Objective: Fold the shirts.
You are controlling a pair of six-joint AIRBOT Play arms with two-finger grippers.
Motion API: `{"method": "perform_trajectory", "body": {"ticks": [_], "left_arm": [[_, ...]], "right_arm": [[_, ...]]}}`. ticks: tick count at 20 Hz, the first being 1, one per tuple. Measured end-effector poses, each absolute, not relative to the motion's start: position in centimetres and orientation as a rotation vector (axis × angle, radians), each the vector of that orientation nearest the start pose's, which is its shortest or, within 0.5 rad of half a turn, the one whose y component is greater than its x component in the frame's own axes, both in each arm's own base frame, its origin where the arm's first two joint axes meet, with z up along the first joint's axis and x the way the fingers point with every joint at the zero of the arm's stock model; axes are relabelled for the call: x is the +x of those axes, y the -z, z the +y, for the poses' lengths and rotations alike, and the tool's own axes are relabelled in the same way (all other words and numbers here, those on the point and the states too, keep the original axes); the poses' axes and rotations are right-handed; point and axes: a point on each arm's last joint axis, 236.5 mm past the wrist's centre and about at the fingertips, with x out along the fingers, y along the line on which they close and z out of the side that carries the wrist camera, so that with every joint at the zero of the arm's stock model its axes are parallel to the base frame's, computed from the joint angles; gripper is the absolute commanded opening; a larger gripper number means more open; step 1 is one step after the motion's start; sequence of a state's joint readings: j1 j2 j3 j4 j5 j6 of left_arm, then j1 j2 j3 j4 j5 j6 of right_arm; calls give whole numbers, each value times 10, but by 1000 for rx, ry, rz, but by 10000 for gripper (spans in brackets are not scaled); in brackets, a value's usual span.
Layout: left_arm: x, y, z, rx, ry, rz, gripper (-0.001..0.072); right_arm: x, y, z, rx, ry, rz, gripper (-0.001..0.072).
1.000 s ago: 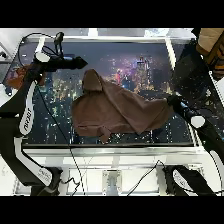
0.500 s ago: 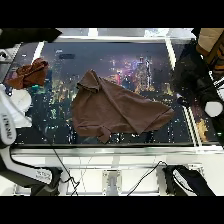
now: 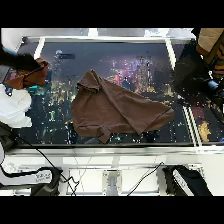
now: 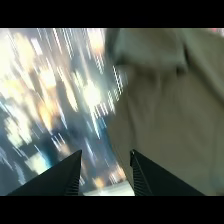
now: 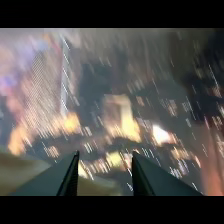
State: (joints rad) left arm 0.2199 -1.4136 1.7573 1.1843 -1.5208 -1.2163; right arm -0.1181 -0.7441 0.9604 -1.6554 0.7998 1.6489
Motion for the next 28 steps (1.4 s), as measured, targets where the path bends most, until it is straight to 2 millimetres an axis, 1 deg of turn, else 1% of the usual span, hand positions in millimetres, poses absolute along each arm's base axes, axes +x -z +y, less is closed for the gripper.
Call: {"method": "perform_trajectory", "body": {"ticks": [1,3,4,6,9,11,13,16,19,23,27,28], "left_arm": [[419,-136,3,-86,334,1144,384],[393,-86,-3,-151,348,1295,528],[379,-62,-6,-189,353,1367,549],[347,-21,-16,-256,372,1499,559],[306,23,-35,-359,412,1633,559],[288,41,-48,-419,443,1677,559],[276,52,-60,-476,473,1688,559],[269,65,-74,-539,502,1677,558],[266,78,-79,-566,493,1653,556],[264,95,-81,-583,465,1628,553],[253,105,-86,-616,464,1636,527],[251,108,-88,-625,465,1636,506]], "right_arm": [[357,-173,-60,23,189,607,361],[350,-165,-64,6,205,653,361],[348,-164,-65,1,210,664,362],[344,-160,-67,-4,216,684,361],[342,-158,-67,-5,219,696,361],[342,-158,-67,-3,218,701,362],[341,-157,-65,6,213,704,362],[341,-156,-60,28,199,707,361],[342,-155,-55,51,184,707,362],[343,-155,-51,72,170,703,361],[344,-156,-49,78,166,701,361],[344,-156,-49,80,165,700,361]]}}
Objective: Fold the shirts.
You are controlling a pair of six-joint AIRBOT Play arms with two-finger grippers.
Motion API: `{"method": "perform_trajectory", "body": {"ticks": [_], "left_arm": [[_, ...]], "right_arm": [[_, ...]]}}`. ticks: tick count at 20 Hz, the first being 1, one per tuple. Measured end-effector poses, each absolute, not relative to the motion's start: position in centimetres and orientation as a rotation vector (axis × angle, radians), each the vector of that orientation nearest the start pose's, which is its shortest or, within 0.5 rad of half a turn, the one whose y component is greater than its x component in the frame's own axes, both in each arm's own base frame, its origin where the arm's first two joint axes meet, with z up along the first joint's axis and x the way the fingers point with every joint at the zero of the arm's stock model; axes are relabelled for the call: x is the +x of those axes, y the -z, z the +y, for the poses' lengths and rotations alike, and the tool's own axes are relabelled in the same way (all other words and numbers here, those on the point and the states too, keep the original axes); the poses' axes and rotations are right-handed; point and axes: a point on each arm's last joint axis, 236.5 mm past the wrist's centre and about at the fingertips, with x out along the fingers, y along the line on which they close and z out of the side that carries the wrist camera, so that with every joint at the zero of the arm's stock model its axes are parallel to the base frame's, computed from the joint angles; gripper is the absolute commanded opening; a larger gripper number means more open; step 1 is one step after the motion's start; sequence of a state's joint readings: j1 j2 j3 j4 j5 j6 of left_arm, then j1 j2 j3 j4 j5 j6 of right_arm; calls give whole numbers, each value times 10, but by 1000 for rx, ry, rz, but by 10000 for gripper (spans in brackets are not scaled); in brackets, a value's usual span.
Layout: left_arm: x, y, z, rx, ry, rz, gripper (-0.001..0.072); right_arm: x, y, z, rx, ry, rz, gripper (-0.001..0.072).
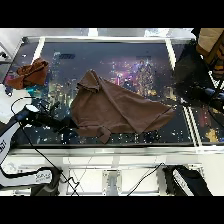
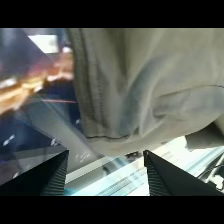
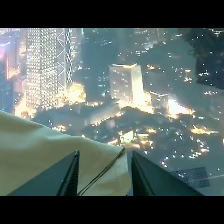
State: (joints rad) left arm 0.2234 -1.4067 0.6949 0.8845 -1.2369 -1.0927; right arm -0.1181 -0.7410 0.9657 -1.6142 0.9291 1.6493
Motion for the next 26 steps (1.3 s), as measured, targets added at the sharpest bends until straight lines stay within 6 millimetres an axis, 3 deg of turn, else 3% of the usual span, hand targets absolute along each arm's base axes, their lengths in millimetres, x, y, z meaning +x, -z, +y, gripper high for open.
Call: {"method": "perform_trajectory", "body": {"ticks": [1,2,3,5,6,9,11,16,20,23,26], "left_arm": [[249,110,-90,-629,469,1633,456],[248,112,-92,-639,472,1625,454],[248,113,-95,-650,477,1613,370],[251,118,-95,-647,474,1583,51],[252,121,-94,-639,470,1571,15],[259,120,-98,-646,492,1527,15],[270,117,-102,-662,502,1472,14],[295,98,-117,-731,574,1335,14],[303,90,-122,-759,595,1285,14],[309,78,-130,-804,637,1243,14],[316,62,-138,-853,685,1184,14]], "right_arm": [[344,-156,-48,83,163,700,362],[344,-156,-48,85,161,700,361],[344,-156,-48,86,160,700,361],[344,-156,-46,93,156,700,361],[344,-155,-46,96,155,703,361],[339,-149,-44,101,153,736,362],[328,-132,-43,104,156,805,363],[278,-42,-39,113,164,1101,445],[236,28,-13,210,117,1282,445],[221,61,5,304,98,1323,444],[217,82,10,369,121,1312,438]]}}
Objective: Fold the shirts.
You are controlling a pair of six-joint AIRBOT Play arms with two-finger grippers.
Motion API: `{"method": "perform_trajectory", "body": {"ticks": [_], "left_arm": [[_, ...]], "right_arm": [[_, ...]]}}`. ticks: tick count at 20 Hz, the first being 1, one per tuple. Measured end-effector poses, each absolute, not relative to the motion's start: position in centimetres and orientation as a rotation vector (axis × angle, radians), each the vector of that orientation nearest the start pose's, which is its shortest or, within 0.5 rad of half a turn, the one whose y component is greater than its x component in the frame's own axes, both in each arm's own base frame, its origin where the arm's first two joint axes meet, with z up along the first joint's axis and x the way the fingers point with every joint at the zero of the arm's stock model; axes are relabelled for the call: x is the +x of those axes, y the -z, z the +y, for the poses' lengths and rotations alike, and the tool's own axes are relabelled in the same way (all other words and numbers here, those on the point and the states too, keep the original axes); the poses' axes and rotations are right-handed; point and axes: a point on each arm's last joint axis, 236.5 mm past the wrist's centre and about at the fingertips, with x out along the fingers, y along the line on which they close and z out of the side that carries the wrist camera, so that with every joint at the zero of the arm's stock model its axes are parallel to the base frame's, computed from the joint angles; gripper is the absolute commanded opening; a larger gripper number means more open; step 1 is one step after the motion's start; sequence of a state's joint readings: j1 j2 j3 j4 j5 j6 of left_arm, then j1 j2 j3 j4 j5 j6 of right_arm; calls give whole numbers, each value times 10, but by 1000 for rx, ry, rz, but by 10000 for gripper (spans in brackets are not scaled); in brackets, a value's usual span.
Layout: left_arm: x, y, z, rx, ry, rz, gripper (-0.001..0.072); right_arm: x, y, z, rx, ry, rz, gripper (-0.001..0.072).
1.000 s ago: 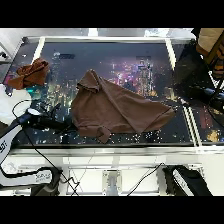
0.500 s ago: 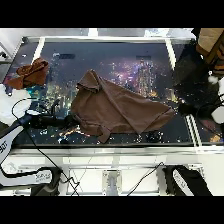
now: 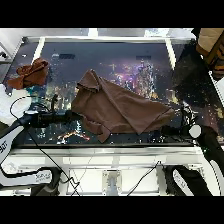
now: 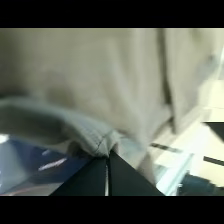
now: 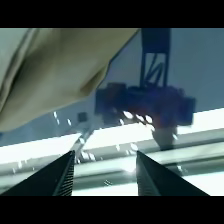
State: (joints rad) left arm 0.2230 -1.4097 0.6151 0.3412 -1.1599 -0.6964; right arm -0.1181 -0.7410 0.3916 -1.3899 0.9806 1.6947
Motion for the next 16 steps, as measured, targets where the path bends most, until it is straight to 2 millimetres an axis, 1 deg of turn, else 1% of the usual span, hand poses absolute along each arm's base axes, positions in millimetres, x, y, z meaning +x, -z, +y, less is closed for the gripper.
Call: {"method": "perform_trajectory", "body": {"ticks": [2,3,4,6,9,10,12,13,14,16], "left_arm": [[319,56,-140,-868,703,1159,14],[320,54,-141,-873,710,1151,14],[321,52,-142,-878,713,1144,14],[322,50,-143,-884,721,1135,14],[323,49,-143,-886,725,1128,15],[323,48,-143,-886,727,1128,14],[323,48,-144,-889,729,1126,15],[323,48,-144,-889,729,1126,15],[323,48,-144,-889,729,1125,15],[323,47,-144,-890,729,1125,15]], "right_arm": [[219,93,11,421,154,1282,437],[222,97,11,457,171,1256,426],[226,101,13,502,186,1225,398],[237,108,18,606,211,1162,399],[256,114,19,735,253,1068,398],[261,115,18,764,267,1045,359],[268,119,14,799,294,1013,195],[270,120,13,809,304,1003,89],[272,122,11,816,312,993,27],[275,122,9,823,322,974,26]]}}
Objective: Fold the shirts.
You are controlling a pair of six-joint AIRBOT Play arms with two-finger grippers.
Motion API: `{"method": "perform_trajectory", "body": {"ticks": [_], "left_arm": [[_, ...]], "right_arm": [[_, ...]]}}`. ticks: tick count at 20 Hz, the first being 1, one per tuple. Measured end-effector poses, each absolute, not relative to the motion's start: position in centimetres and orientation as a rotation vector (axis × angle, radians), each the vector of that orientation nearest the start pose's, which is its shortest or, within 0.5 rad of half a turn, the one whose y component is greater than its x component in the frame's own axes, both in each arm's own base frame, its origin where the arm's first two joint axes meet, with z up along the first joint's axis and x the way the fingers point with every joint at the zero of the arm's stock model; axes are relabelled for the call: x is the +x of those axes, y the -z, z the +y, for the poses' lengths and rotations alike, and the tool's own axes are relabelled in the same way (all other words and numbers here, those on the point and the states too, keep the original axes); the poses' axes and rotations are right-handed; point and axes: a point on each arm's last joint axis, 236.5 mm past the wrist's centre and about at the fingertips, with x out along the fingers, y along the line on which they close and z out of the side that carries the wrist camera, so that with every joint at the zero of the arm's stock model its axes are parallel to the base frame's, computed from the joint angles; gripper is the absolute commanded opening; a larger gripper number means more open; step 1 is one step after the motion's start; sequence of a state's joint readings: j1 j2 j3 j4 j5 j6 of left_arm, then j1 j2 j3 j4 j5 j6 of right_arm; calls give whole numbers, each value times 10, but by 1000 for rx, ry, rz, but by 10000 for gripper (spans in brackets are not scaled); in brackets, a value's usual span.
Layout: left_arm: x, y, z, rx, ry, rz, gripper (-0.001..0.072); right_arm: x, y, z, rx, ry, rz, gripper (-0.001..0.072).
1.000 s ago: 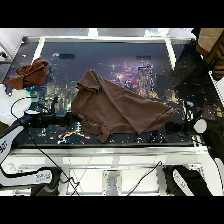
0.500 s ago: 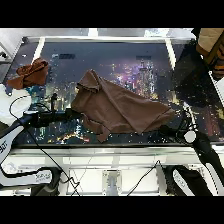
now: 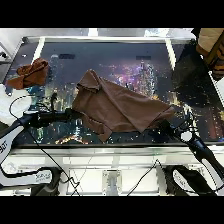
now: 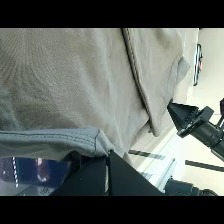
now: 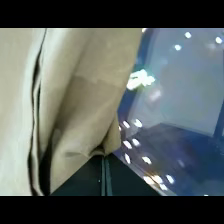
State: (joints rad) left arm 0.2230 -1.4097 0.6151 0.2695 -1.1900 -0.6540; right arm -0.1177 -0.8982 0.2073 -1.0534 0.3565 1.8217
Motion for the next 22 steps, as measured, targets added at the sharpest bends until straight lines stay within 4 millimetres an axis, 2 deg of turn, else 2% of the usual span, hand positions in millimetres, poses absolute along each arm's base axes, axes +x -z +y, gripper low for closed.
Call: {"method": "perform_trajectory", "body": {"ticks": [4,6,8,10,11,14,16,19,22], "left_arm": [[323,47,-144,-893,732,1124,14],[323,44,-146,-905,742,1120,14],[325,33,-150,-949,769,1097,13],[330,11,-156,-1016,824,1040,12],[335,-4,-159,-1054,863,993,12],[353,-61,-159,-1132,978,825,12],[368,-111,-155,-1142,1064,680,12],[386,-207,-141,-1112,1193,406,11],[388,-306,-124,-1013,1290,140,11]], "right_arm": [[285,116,6,794,305,949,27],[292,105,10,750,254,957,26],[301,85,19,701,178,959,26],[314,52,27,654,100,910,25],[323,29,30,636,65,862,25],[339,-42,32,574,-10,706,24],[342,-89,31,519,-43,607,25],[338,-160,21,437,-42,467,24],[325,-234,2,352,7,312,24]]}}
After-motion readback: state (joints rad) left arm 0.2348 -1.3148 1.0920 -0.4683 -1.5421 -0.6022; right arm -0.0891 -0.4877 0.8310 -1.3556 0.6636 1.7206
